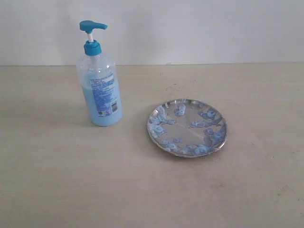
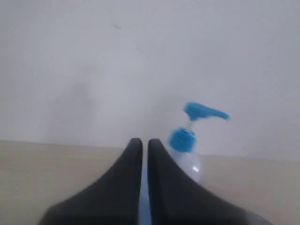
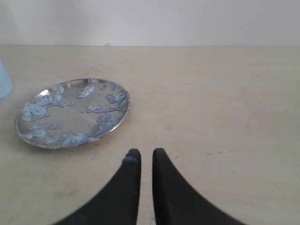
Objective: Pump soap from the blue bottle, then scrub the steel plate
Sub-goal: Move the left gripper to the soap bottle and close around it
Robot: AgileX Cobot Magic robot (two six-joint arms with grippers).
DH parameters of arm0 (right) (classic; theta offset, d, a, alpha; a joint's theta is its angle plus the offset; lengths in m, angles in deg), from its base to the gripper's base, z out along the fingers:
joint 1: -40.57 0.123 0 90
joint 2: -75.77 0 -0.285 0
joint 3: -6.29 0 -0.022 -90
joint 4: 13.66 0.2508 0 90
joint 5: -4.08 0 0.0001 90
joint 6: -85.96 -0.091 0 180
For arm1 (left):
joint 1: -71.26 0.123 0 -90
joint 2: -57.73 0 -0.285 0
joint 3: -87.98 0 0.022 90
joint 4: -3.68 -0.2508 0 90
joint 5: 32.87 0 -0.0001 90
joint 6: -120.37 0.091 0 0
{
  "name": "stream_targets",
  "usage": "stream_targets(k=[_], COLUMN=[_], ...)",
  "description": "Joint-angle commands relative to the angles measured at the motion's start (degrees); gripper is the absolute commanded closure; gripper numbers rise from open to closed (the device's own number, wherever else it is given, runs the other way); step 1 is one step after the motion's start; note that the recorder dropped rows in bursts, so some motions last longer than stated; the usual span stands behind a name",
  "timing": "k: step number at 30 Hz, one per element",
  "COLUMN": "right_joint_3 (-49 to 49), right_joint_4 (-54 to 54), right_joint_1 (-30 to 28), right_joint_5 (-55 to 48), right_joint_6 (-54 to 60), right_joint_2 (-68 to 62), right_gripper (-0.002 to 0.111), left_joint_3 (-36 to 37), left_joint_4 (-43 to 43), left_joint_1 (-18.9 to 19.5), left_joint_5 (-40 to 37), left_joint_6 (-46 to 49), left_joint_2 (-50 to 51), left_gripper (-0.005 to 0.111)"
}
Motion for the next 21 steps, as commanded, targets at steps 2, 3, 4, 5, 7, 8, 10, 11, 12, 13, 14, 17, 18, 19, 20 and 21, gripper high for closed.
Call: stream_targets(k=[2,3,4,5,7,8,10,11,12,13,14,17,18,19,20,21], right_joint_3=[0.0,0.0,0.0,0.0,0.0,0.0,0.0,0.0,0.0,0.0,0.0,0.0,0.0,0.0,0.0,0.0], right_joint_4=[0.3,0.3,0.3,0.3,0.3,0.3,0.3,0.3,0.3,0.3,0.3,0.3,0.3,0.3,0.3,0.3], right_joint_1=[0.0,0.0,0.0,0.0,0.0,0.0,0.0,0.0,0.0,0.0,0.0,0.0,0.0,0.0,0.0,0.0], right_joint_5=[-0.4,-0.4,-0.4,-0.4,-0.4,-0.4,-0.3,-0.3,-0.3,-0.3,-0.3,-0.3,-0.3,-0.3,-0.3,-0.3], right_joint_6=[0.2,0.2,0.2,0.2,0.2,0.2,0.2,0.2,0.2,0.2,0.2,0.2,0.2,0.2,0.2,0.2], right_joint_2=[0.3,0.3,0.3,0.3,0.3,0.3,0.3,0.3,0.3,0.3,0.3,0.3,0.3,0.3,0.3,0.3], right_gripper=[0.103,0.103,0.103,0.103,0.103,0.103,0.103,0.103,0.103,0.103,0.103,0.103,0.103,0.103,0.103,0.103], left_joint_3=[-1.3,-1.3,-1.3,-1.3,-1.3,-1.3,-1.3,-1.3,-1.3,-1.3,-1.3,-1.3,-1.3,-1.3,-1.3,-1.3], left_joint_4=[-10.1,-9.8,-9.5,-9.4,-9.4,-9.4,-9.4,-9.4,-9.4,-9.3,-9.3,-7.2,-6.0,-5.2,-4.1,-3.6], left_joint_1=[-2.3,-2.3,-2.1,-2.1,-2.1,-2.1,-2.1,-2.1,-2.1,-2.1,-2.1,-2.1,-2.1,-2.1,-2.1,-2.1], left_joint_5=[17.8,18.0,19.1,20.8,25.6,28.9,33.6,33.6,33.6,33.6,33.6,33.0,32.4,32.4,32.8,33.6], left_joint_6=[-3.3,-1.9,-1.2,-0.7,2.0,4.2,9.3,11.8,13.6,14.8,14.9,14.9,14.8,14.6,14.8,14.8], left_joint_2=[23.6,26.3,29.3,31.8,35.3,36.7,38.4,38.7,38.8,38.8,38.8,38.8,38.8,38.9,39.0,39.0], left_gripper=[0.103,0.103,0.103,0.103,0.103,0.102,0.099,0.094,0.087,0.077,0.064,0.011,-0.003,-0.002,-0.002,-0.002])
